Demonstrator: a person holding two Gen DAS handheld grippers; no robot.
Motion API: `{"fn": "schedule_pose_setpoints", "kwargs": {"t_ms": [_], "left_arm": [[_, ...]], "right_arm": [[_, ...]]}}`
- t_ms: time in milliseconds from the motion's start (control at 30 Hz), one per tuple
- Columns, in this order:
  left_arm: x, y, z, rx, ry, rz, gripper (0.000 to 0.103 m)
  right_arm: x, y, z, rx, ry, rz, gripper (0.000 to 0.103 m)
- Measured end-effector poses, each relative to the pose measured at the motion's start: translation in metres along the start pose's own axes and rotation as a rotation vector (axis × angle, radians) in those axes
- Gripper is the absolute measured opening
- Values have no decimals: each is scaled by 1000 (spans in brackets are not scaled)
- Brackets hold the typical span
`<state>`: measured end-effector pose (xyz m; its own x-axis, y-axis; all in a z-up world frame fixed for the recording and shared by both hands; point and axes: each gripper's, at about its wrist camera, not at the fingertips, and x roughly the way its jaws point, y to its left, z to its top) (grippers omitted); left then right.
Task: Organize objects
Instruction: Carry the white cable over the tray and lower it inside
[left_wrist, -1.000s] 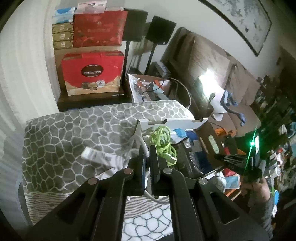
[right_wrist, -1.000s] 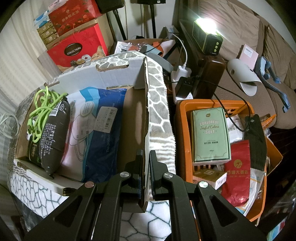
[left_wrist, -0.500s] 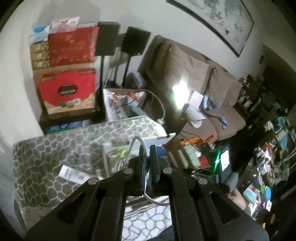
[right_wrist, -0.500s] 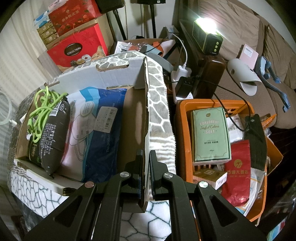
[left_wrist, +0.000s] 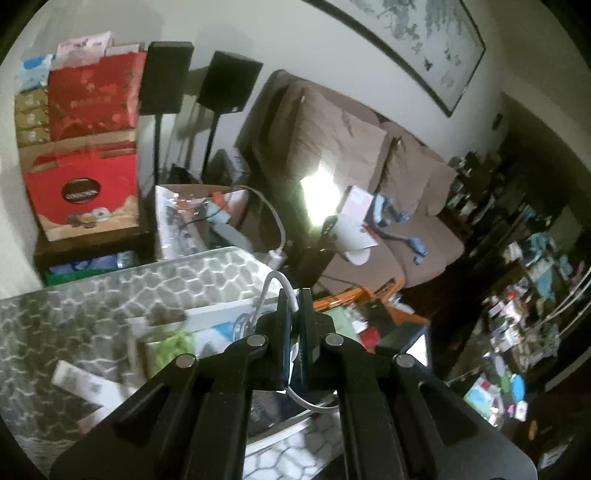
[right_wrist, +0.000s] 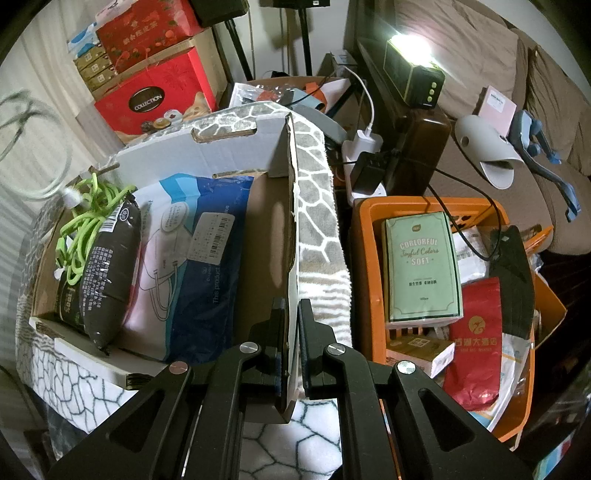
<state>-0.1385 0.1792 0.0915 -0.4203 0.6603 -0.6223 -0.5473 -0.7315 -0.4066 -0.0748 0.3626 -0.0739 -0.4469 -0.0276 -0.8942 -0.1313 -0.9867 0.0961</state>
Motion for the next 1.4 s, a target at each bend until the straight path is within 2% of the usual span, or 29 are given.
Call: {"fn": "schedule_pose_setpoints", "kwargs": {"t_ms": [200, 300, 500, 767, 967, 1167, 1200, 1333, 1400], "left_arm": [[24, -12, -3, 64, -20, -52, 4], [41, -18, -11, 88, 3, -63, 4], [68, -27, -31, 150, 55, -21, 4], [88, -39, -62, 229, 141, -17, 4], [104, -41, -79, 255, 206, 22, 4], [121, -29, -97, 307, 291, 156, 5], [124, -24, -100, 302, 311, 160, 5], [122, -21, -105, 310, 312, 165, 6], [120, -24, -105, 318, 318, 162, 9]], "right_arm": [[0, 0, 0, 1, 1, 2, 6], [0, 0, 0, 0, 0, 0, 6], [0, 0, 0, 1, 1, 1, 6], [0, -1, 0, 1, 0, 2, 6], [0, 0, -1, 1, 1, 2, 6], [0, -1, -1, 0, 0, 2, 6], [1, -1, -1, 0, 0, 3, 6], [0, -1, -1, 0, 0, 3, 6], [0, 0, -1, 0, 2, 2, 6]]}}
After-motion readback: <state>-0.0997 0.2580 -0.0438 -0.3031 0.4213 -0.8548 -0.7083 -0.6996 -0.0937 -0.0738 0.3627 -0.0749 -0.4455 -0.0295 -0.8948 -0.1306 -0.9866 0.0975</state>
